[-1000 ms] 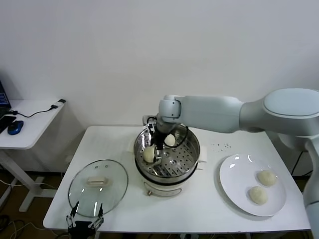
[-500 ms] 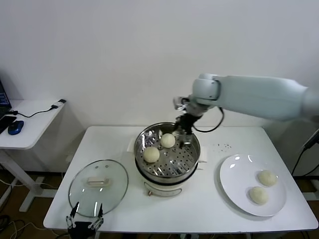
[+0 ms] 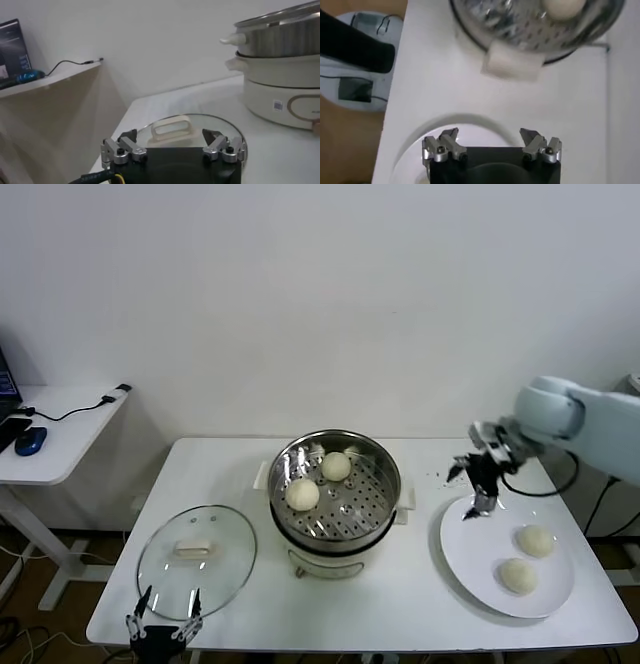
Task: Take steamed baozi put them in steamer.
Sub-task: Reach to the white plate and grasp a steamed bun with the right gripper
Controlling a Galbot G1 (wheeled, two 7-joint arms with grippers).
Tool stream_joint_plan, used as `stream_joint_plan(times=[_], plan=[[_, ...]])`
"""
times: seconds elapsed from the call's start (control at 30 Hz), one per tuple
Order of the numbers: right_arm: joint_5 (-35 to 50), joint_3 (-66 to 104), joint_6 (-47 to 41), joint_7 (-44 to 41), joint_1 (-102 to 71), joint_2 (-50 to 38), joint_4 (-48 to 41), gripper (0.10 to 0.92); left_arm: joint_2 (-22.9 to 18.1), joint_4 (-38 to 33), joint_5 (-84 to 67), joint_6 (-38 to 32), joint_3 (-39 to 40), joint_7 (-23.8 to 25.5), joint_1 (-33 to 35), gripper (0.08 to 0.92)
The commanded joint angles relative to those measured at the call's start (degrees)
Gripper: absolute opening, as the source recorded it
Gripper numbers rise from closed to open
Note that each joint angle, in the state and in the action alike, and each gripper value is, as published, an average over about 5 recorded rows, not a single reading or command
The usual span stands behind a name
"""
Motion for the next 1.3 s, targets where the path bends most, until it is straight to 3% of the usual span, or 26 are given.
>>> stream_joint_plan(times=[0.03,0.43,0.87,1.17,1.3], plan=[[-17.54,23.83,2.23,-1.21,-32.03,-11.94,-2.06,0.823,-0.44,-0.17,0.64,0.07,-0.04,0.00,0.14,0.823],[-20.53,24.71,2.45,-0.46,-34.66,-6.64,-8.79,0.823,-1.24,0.17,1.29,-0.30,-0.28,-0.28,1.06,0.823],[-20.05,24.57,2.10,0.48,-34.66,-2.74,-10.09,0.814,-1.50,0.66,1.60,-0.65,-0.27,-0.43,1.32,0.823],[-19.03,24.65,2.22,0.15,-34.04,-3.21,-9.76,0.595,-1.46,0.60,1.68,-0.61,-0.28,-0.46,1.37,0.823],[-18.24,24.66,2.92,0.00,-33.13,-3.84,-9.28,0.551,-1.47,0.61,1.76,-0.61,-0.14,-0.46,1.36,0.823]])
